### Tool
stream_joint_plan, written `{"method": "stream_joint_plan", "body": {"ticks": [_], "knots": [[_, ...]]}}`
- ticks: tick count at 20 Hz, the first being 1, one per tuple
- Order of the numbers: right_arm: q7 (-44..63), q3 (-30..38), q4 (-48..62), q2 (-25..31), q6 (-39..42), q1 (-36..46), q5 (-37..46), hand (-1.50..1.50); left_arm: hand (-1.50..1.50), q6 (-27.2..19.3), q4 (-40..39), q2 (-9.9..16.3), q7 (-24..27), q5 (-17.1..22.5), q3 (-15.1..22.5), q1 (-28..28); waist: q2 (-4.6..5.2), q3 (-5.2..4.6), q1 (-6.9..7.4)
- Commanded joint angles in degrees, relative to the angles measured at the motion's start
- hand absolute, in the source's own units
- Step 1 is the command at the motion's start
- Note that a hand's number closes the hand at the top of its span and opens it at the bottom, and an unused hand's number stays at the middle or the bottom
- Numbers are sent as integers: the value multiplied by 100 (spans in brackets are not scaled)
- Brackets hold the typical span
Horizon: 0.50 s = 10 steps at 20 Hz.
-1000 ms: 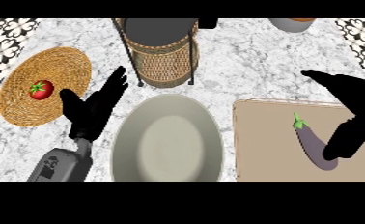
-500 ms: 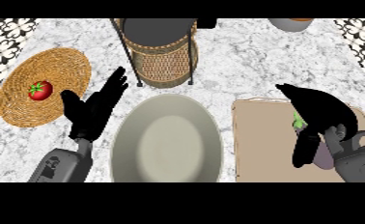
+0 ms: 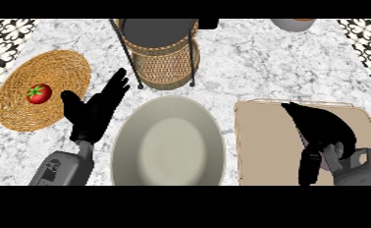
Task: Pick the eggplant from the tray and place it in the tiered basket
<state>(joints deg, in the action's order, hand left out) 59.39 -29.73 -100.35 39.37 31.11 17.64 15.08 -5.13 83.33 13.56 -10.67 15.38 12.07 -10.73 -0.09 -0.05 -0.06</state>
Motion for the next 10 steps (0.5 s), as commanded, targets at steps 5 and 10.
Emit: {"method": "stream_joint_plan", "body": {"ticks": [5, 10], "knots": [[126, -85, 259, -26, -86, -499, 1002, -150, 0, 327, 66, 109, 79, 51, -249, 125, 4, 5, 5], [77, 359, 101, -56, 265, -499, 1143, -150, 0, 174, -264, -215, 156, -243, -212, -20, 13, 3, -6]]}}
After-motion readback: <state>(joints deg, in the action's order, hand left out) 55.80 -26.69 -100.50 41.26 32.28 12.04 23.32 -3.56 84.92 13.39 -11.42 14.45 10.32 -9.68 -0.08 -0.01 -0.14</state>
